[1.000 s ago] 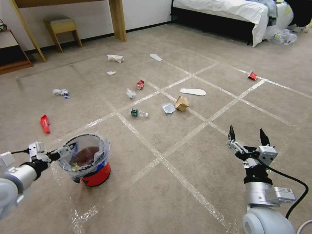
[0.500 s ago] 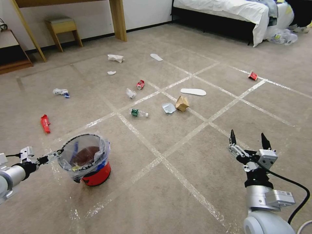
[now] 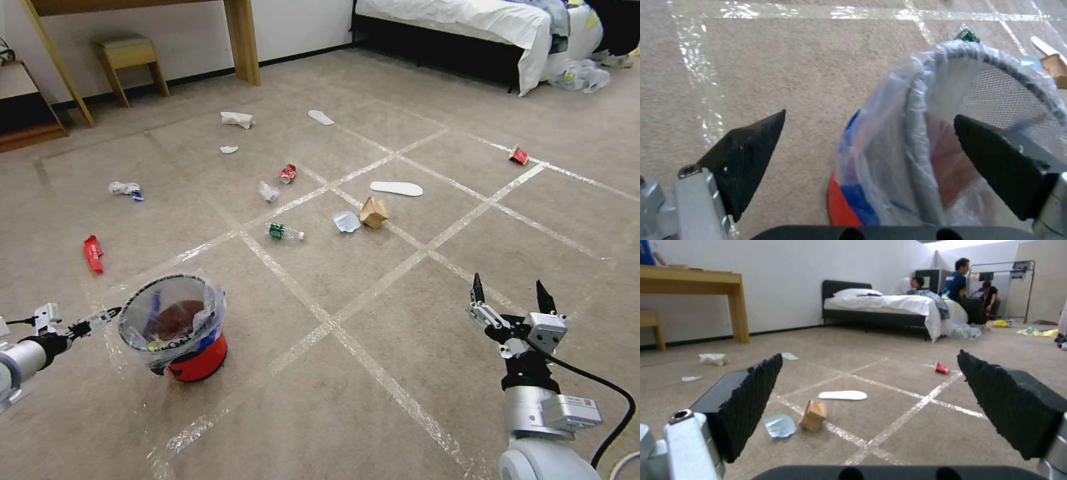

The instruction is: Pick up the trash bin and place the garbage on the floor into it.

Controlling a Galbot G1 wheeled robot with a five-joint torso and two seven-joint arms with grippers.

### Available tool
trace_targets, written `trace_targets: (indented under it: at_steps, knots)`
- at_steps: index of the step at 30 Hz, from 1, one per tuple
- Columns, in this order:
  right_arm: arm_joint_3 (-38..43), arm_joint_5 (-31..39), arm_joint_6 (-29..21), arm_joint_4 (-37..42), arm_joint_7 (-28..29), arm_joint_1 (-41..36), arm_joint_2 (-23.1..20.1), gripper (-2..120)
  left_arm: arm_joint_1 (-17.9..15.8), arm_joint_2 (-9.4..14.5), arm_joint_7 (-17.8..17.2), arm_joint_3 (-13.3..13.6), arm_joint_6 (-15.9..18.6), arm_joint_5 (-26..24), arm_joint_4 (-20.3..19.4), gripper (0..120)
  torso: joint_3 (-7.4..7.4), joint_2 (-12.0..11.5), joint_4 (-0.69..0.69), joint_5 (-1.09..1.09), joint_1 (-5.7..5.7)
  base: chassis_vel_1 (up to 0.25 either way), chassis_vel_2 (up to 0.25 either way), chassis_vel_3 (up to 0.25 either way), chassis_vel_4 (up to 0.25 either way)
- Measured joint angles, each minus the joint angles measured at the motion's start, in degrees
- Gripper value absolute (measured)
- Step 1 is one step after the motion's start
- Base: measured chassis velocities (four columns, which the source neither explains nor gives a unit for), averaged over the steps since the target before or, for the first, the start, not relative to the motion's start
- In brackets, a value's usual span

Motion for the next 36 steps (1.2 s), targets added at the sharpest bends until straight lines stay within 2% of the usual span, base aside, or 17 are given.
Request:
trace_targets:
  at_steps: [9,19,21,23,27,31,36]
  knots:
    - [-0.24,0.85,-0.02,-1.29,0.26,1.52,-1.56,100,-0.50,-1.68,-0.71,0.61,0.40,0.75,-0.02,100,0.00,0.00,-0.01,0.00,0.00,0.000,0.000,0.000,0.000]
    - [-1.16,1.23,-0.20,-2.90,0.28,3.25,-2.00,100,-1.82,-2.02,-0.75,1.12,0.41,1.28,2.22,100,0.00,0.00,0.00,0.00,0.00,0.000,0.000,0.000,0.000]
    - [-1.17,1.34,-0.24,-3.19,0.28,3.51,-2.09,100,-2.78,-2.10,-0.76,1.79,0.41,1.37,2.90,100,0.00,0.00,0.03,0.01,0.00,0.000,0.000,0.000,0.000]
    - [-1.13,1.44,-0.26,-3.70,0.28,3.81,-2.14,100,-4.94,-2.62,-0.90,3.11,0.41,1.48,3.67,100,0.00,0.00,-0.01,0.00,0.00,0.000,0.000,0.000,0.000]
    - [-1.11,1.44,-0.28,-4.25,0.31,4.20,-2.15,100,-7.20,-3.22,-1.27,4.86,0.61,1.44,4.32,100,0.00,0.00,-0.02,0.01,0.00,0.000,0.000,0.000,0.000]
    - [-1.13,1.46,-0.33,-4.30,0.31,4.27,-2.15,100,-7.60,-3.36,-1.30,5.25,0.63,1.44,4.54,100,0.00,0.00,-0.01,0.01,0.00,0.000,0.000,0.000,0.000]
    - [-1.12,1.69,-0.50,-4.69,0.41,4.86,-2.13,100,-9.24,-4.54,-1.44,7.13,0.72,1.81,5.93,100,0.00,0.00,0.00,0.00,0.00,0.000,0.000,0.000,0.000]
